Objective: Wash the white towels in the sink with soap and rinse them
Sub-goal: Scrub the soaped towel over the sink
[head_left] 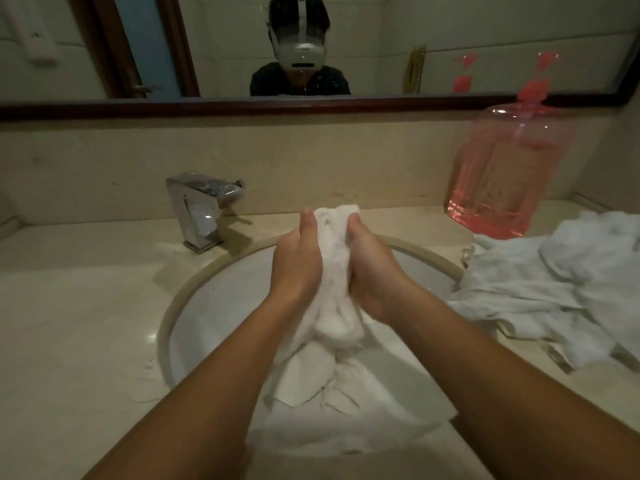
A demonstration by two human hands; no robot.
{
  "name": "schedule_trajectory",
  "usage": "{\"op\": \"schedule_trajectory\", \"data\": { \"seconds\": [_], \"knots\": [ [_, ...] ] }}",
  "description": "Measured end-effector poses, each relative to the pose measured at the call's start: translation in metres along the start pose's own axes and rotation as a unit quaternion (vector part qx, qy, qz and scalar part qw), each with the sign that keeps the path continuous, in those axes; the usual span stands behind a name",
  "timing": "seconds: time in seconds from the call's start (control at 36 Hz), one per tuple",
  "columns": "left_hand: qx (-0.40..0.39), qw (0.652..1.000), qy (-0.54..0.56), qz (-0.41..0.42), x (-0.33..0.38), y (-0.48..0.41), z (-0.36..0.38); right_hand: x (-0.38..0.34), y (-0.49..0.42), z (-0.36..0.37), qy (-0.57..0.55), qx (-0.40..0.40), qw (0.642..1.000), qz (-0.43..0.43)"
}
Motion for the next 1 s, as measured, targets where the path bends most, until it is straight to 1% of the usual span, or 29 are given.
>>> {"op": "schedule_trajectory", "data": {
  "seconds": [0.06,0.08,0.14,0.19,0.25,0.28,0.33,0.39,0.44,0.53,0.58,0.69,0.75,0.81,0.86,0.92,1.0],
  "knots": [
    [-0.021,0.998,-0.014,0.057,0.017,0.015,0.009,-0.015,-0.002,-0.01,0.0,0.034,0.999,-0.026],
    [-0.015,0.996,-0.022,0.082,0.022,0.02,0.012,-0.019,-0.001,-0.011,0.011,0.044,0.998,-0.047],
    [0.031,0.994,-0.022,0.099,0.024,0.017,0.009,-0.017,0.009,-0.007,0.029,0.036,0.996,-0.074],
    [0.071,0.995,-0.026,0.071,0.016,0.005,-0.003,-0.006,0.025,0.001,0.019,0.001,0.998,-0.062],
    [0.084,0.995,-0.024,0.038,0.009,-0.004,-0.015,-0.001,0.038,0.007,0.039,-0.03,0.996,-0.075],
    [0.082,0.996,-0.008,0.032,0.007,-0.004,-0.017,-0.004,0.039,0.01,0.061,-0.032,0.993,-0.096],
    [0.054,0.998,0.023,0.03,0.01,0.003,-0.013,-0.015,0.034,0.014,0.101,0.0,0.987,-0.124],
    [0.023,0.998,0.019,0.05,0.016,0.013,-0.002,-0.024,0.025,0.013,0.082,0.035,0.989,-0.12],
    [0.034,0.997,0.005,0.065,0.019,0.013,0.0,-0.019,0.018,0.013,0.055,0.045,0.993,-0.096],
    [0.071,0.997,-0.023,0.036,0.01,-0.003,-0.012,0.002,0.036,0.012,0.044,-0.008,0.998,-0.051],
    [0.063,0.997,-0.036,0.022,0.005,-0.006,-0.016,0.005,0.041,0.011,0.038,-0.033,0.997,-0.051],
    [0.012,0.998,-0.016,0.06,0.02,0.014,0.003,-0.02,0.027,0.004,0.043,0.035,0.995,-0.078],
    [0.021,0.997,-0.015,0.068,0.02,0.014,0.004,-0.018,0.023,0.005,0.035,0.045,0.996,-0.069],
    [0.04,0.998,-0.02,0.051,0.013,0.004,-0.005,-0.004,0.032,0.005,0.043,0.019,0.998,-0.033],
    [0.027,0.999,-0.028,0.008,0.0,-0.006,-0.014,0.008,0.041,0.01,0.047,-0.034,0.998,-0.005],
    [0.001,1.0,0.002,-0.02,-0.007,-0.011,-0.016,0.002,0.041,0.01,0.063,-0.057,0.996,-0.012],
    [-0.042,0.995,0.048,-0.074,-0.017,-0.013,-0.017,-0.019,0.033,0.005,0.089,-0.058,0.993,-0.048]
  ]
}}
Point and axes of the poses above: each hand's wrist, its own y-axis away from the middle knuckle, its own z-axis out of the palm, x = y × z, the point moved 6 cm from there along -y, towards the middle knuckle, and after that the axes turned 3 degrees about -y, right-handed, at the moved point
